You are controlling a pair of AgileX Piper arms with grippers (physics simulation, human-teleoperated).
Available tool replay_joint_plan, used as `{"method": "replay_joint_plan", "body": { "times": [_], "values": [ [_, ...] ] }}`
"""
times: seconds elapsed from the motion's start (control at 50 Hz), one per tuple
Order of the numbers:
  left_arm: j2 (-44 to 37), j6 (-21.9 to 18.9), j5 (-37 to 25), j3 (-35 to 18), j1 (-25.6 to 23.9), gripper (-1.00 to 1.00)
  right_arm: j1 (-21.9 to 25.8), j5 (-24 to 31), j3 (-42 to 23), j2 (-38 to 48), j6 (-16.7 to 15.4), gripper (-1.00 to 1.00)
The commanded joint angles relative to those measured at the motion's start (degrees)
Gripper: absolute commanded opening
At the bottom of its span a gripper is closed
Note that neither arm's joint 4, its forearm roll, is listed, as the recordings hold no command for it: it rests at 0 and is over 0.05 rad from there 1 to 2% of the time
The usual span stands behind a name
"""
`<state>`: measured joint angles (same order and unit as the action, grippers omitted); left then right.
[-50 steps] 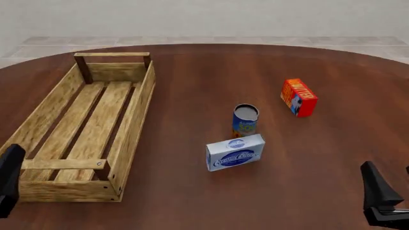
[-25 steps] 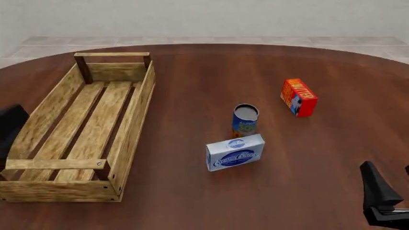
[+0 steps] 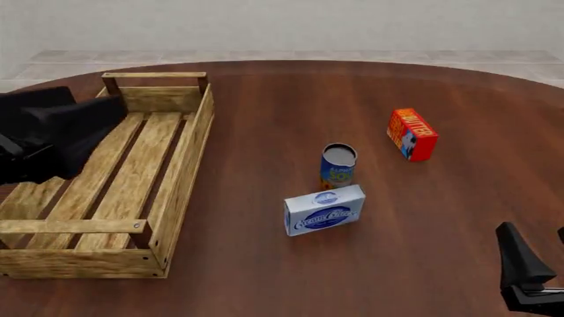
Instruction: Pick up the cream cheese and put it in the tray.
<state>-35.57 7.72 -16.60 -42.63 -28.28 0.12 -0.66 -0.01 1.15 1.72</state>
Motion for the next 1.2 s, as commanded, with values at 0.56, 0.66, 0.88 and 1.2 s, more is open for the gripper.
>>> {"method": "replay_joint_plan", "body": {
  "times": [0.56, 0.66, 0.88, 1.2],
  "values": [
    [-22.7, -4.1, 2.3, -10.3, -8.7, 1.0, 0.3, 0.0, 0.0, 0.0, 0.2, 1.0],
    [-24.8, -4.4, 2.3, -11.1, -9.2, 1.0, 0.3, 0.0, 0.0, -0.1, 0.2, 1.0],
    [-29.2, -5.0, 3.2, -13.0, -10.1, 1.0, 0.5, 0.1, 0.0, -0.3, -0.2, 1.0],
    [-35.7, -5.3, 0.1, -19.9, -16.0, 1.0, 0.4, 0.1, 0.0, -0.2, 0.1, 1.0]
  ]
}}
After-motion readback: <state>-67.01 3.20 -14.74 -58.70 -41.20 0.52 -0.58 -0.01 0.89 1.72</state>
